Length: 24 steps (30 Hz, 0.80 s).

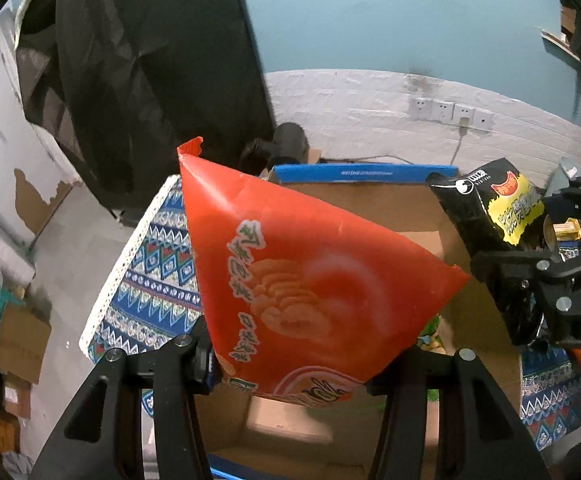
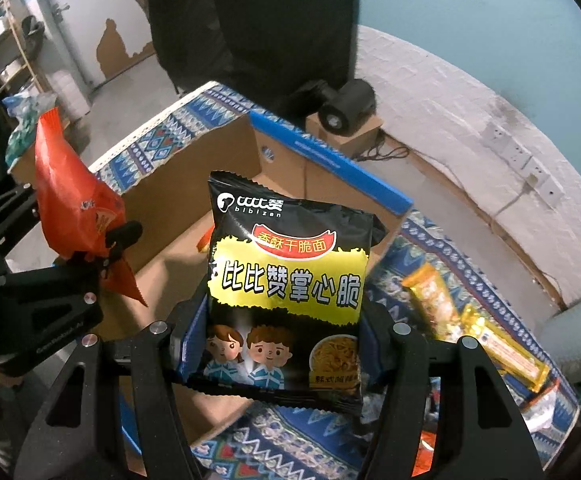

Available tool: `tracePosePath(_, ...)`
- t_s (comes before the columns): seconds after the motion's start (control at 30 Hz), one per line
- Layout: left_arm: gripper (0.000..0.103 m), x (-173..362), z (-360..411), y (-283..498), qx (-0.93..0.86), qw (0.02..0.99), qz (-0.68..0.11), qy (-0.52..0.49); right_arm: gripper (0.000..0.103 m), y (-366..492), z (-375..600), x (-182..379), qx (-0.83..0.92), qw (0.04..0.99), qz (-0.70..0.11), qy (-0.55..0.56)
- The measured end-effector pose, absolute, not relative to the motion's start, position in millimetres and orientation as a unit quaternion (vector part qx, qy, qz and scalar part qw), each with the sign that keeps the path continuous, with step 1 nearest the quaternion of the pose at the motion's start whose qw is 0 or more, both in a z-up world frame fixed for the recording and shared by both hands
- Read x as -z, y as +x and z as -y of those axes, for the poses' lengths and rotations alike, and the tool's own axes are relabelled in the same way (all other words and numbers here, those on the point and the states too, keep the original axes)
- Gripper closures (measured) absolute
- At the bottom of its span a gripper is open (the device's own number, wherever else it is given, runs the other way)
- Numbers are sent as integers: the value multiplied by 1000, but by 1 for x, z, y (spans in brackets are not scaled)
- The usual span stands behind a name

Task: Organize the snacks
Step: 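Carry both bags over the box and open both grippers to drop them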

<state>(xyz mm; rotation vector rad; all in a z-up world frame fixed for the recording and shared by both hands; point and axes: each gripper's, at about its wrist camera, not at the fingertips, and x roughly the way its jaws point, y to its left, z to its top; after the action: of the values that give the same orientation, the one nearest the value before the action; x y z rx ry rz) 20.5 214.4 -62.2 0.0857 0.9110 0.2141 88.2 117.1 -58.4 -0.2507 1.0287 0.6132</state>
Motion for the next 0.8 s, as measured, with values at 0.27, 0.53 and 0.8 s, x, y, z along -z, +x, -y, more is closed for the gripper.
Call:
tracePosePath(0.27,28,63,-211,22,-116,885,-448,52,29,90,-118,61,-298,815,-484,-108)
tracePosePath(0.53,26,58,-197,18,-96,889,-444,60,27,87,-98,57,-289,821,-482,-101)
tracePosePath(0.8,20,49,-181,19,-106,891,-433,85,27,77,-68,54,-273,826,-483,-103)
